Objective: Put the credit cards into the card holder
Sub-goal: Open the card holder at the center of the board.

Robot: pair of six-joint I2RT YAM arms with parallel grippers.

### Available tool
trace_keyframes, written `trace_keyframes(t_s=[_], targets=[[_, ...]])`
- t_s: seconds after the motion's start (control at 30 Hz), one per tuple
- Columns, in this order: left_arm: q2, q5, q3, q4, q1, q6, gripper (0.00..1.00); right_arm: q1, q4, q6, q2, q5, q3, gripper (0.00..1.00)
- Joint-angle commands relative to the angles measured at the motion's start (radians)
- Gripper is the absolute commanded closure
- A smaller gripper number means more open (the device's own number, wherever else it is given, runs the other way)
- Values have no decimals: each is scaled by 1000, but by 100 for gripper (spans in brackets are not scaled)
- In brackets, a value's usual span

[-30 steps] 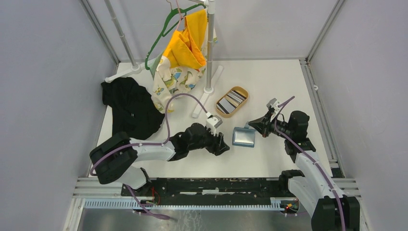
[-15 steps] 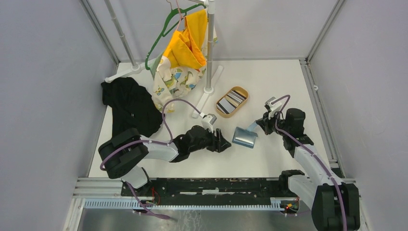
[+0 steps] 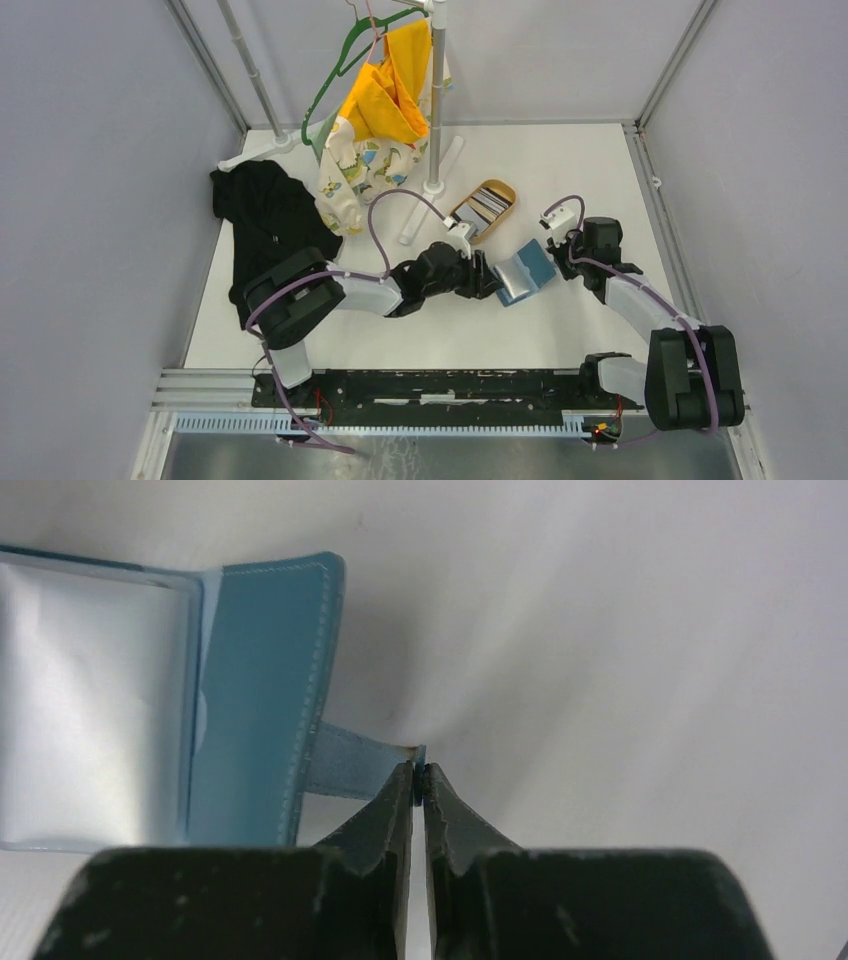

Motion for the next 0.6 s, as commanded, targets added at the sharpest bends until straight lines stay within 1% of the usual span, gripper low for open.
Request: trace_keyframes(t_s=[0.0,0.13,0.2,0.3,0.33,0.4,0.43,0.5,0.53,0.57], targets=[[68,50,132,15,-1,38,45,-22,-88,-49,44,72,89,83],[161,77,241,12,-1,21,44,-72,-112,-49,8,44,111,69],[221,91,305,7,-1,3,44,-110,-118,-54,-38,29,122,58],[310,111,389,1,-1,-30,45,-140,-135,-107,-140,-43,132,43],[347,118,418,0,-1,-46,45,-144,-146,-134,-176,-98,134,40],[396,123,471,-15,-2,-60,45,-144,-162,-188,-239,-240,123,36],[419,123,498,-29,-4,-64,45,-144,-168,-204,-261,-333,114,32],[450,121,537,-57,-5,-65,45,-144,-202,-244,-267,-510,103,32],[460,118,549,-65,-5,-65,45,-144,-234,-258,-249,-576,110,33],[467,113,559,-80,-4,-64,45,-144,-259,-264,-217,-608,123,34]])
